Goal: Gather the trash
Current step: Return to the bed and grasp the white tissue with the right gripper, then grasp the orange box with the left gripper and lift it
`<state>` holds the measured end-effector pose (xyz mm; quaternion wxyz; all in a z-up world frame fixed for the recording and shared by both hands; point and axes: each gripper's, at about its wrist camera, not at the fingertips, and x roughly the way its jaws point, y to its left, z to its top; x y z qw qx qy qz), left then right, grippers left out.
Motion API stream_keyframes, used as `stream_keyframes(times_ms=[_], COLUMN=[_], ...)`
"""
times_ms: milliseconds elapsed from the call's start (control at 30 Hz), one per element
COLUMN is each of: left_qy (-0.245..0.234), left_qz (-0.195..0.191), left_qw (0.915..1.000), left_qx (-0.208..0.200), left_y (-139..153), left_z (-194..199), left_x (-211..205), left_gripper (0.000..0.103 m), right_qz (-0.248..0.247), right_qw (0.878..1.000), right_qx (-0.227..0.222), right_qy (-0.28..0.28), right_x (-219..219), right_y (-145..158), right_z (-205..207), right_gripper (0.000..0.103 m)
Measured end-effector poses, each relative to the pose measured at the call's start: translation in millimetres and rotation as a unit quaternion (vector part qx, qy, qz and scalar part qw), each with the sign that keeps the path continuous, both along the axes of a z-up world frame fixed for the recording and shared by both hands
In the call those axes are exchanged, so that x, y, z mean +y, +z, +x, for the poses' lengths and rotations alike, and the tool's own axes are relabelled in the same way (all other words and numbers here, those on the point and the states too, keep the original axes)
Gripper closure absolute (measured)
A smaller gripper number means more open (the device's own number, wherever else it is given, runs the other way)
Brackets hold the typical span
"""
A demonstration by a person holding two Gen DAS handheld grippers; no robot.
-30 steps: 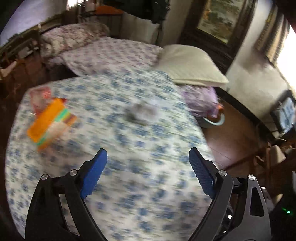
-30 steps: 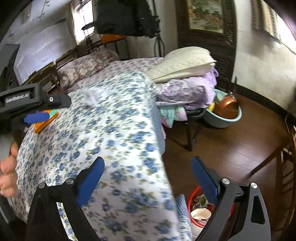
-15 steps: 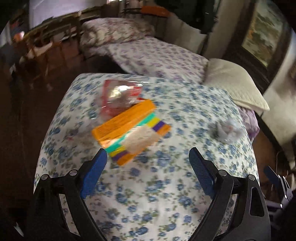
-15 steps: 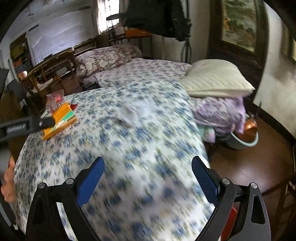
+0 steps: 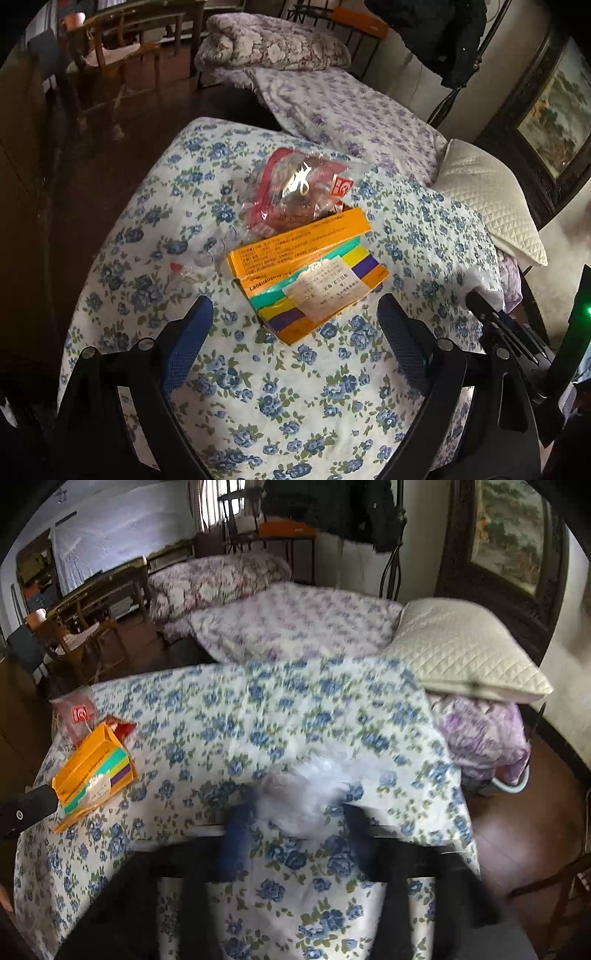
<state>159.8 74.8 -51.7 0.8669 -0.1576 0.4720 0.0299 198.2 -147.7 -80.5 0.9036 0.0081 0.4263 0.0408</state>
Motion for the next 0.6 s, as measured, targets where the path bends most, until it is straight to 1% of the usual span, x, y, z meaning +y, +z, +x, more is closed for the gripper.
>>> stream_keyframes(times_ms=[100,167,233,300,367,433,500,533,600], left_qy=[-0.004,-0.008,-0.015,-0.027,-0.035,-0.033,-0.037,-0.048,-0.070], left_qz=[0.003,0.007,0.013,0.018,0.012,0.008,0.013,0.022,0.018], left_qw=[1.0000,0.9999,0.9998,0.9994,0.9993,0.9994,0.9992,0.9985,0.9973], left_qx=[0.001,0.002,0.005,0.008,0.008,-0.001,-0.009,-0.012,-0.014], left_y=[-0.7,-1.1,-3.3,-6.4,-7.6,-5.7,-5.3,-6.2,-8.2], left_z=[-0.5,-0.6,-0.4,-0.6,0.0,-0.1,2.5,5.5,10.7], left_x=[-3.0,-5.7,-8.9,-11.8,-10.4,-6.6,-6.6,-8.7,-10.1], left_gripper=[0.016,0.016,0.016,0.016,0.016,0.016,0.016,0.016,0.016], right_qz=[0.018,0.044,0.059,0.075,0.088,0.092,0.095,0.106,0.116], right_qw=[0.999,0.998,0.997,0.996,0.995,0.994,0.994,0.993,0.992], right_qx=[-0.029,-0.039,-0.044,-0.040,-0.040,-0.043,-0.042,-0.042,-0.047], right_qy=[0.010,0.018,0.022,0.027,0.027,0.028,0.030,0.033,0.037], right_x=[-3.4,-9.9,-15.0,-19.8,-25.8,-30.4,-33.8,-36.8,-39.4], right_y=[8.9,14.1,17.2,16.8,15.0,11.7,8.8,9.0,10.5], right_z=[-26.0,-50.0,-71.3,-94.3,-117.5,-133.1,-143.6,-145.3,-146.0], right_gripper=[0.090,0.090,0.090,0.090,0.089,0.089,0.089,0.089,0.089])
